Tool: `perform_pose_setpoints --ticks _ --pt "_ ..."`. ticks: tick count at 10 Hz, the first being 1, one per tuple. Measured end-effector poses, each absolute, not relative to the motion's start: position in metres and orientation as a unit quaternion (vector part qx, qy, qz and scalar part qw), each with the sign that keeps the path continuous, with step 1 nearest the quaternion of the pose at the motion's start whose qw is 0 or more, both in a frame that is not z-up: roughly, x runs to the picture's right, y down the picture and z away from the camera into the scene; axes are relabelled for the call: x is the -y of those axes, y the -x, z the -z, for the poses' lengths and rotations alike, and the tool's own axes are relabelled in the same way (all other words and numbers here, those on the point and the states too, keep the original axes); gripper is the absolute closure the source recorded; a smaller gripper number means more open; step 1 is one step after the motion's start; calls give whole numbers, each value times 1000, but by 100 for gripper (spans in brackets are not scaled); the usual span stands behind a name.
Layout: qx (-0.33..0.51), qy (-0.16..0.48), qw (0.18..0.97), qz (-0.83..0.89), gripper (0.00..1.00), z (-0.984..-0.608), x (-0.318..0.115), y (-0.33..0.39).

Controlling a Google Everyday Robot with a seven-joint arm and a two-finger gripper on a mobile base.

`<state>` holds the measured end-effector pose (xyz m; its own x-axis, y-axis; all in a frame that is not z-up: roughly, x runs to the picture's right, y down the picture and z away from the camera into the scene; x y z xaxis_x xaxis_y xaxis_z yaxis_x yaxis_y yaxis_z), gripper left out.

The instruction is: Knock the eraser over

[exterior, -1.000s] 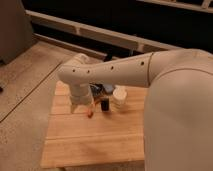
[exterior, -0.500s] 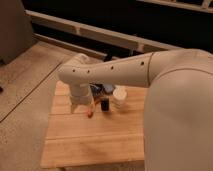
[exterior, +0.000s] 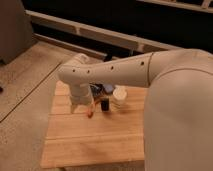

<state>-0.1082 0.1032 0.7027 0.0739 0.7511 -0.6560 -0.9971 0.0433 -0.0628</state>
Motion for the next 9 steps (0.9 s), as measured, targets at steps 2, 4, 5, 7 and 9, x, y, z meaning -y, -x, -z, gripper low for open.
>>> perform_pose_setpoints --ticks 2,4,5,7,9 --pt "-233 264 684 -639 35 -703 -103 108" --pt "-233 264 684 -639 35 -703 -103 108" --pt "-233 264 684 -639 35 -703 -103 108" --pt "-233 264 684 -639 35 -703 -103 108" --pt "-233 264 684 -639 43 -703 -103 108"
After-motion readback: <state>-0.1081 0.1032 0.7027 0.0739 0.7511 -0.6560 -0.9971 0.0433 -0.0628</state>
